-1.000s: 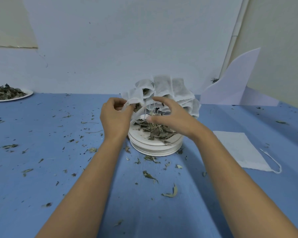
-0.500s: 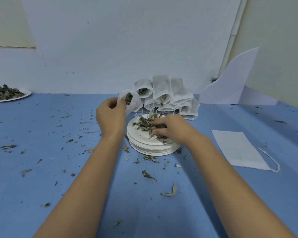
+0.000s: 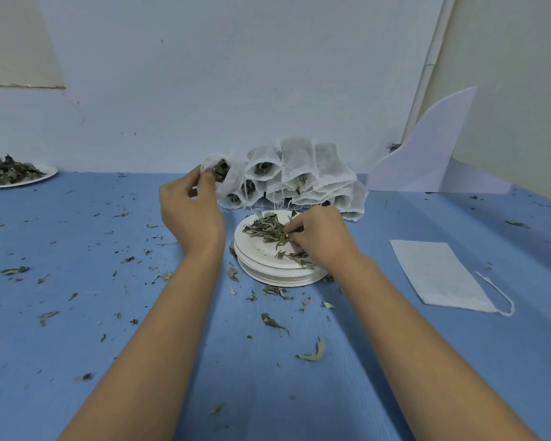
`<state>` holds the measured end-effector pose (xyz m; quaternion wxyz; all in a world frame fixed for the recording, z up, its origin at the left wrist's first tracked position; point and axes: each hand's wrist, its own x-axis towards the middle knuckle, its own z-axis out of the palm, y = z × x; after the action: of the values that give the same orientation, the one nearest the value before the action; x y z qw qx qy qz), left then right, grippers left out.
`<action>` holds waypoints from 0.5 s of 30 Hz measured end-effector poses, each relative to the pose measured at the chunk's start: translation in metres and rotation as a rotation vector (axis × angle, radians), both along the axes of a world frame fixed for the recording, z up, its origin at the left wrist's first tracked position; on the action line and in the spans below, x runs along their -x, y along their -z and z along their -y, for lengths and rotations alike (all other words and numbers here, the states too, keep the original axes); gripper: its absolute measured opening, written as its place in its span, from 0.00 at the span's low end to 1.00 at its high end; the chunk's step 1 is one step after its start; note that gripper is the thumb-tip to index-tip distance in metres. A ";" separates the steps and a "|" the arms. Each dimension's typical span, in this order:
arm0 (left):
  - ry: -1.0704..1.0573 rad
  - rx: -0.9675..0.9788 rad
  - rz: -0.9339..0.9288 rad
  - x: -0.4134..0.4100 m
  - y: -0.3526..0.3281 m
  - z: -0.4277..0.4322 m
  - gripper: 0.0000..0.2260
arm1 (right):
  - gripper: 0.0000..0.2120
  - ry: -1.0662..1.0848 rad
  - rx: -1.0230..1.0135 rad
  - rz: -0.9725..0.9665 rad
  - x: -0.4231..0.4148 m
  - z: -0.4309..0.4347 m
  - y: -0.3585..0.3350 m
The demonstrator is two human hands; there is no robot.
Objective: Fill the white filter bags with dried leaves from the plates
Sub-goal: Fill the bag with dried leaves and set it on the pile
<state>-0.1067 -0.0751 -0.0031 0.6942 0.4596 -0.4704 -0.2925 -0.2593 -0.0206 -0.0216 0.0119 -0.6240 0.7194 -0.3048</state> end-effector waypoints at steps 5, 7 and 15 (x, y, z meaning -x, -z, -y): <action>-0.041 -0.015 0.008 -0.002 0.006 0.001 0.12 | 0.09 0.009 0.101 0.155 0.006 -0.003 -0.007; -0.050 -0.016 0.045 -0.002 0.008 0.001 0.12 | 0.08 0.008 0.147 0.255 0.009 -0.005 -0.012; -0.053 0.009 0.277 0.004 0.017 -0.003 0.11 | 0.10 -0.193 0.151 1.017 0.012 -0.012 -0.030</action>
<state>-0.1109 -0.0723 -0.0206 0.6322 0.5046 -0.5509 -0.2056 -0.2709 -0.0088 0.0082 0.3427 -0.4598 0.5379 -0.6179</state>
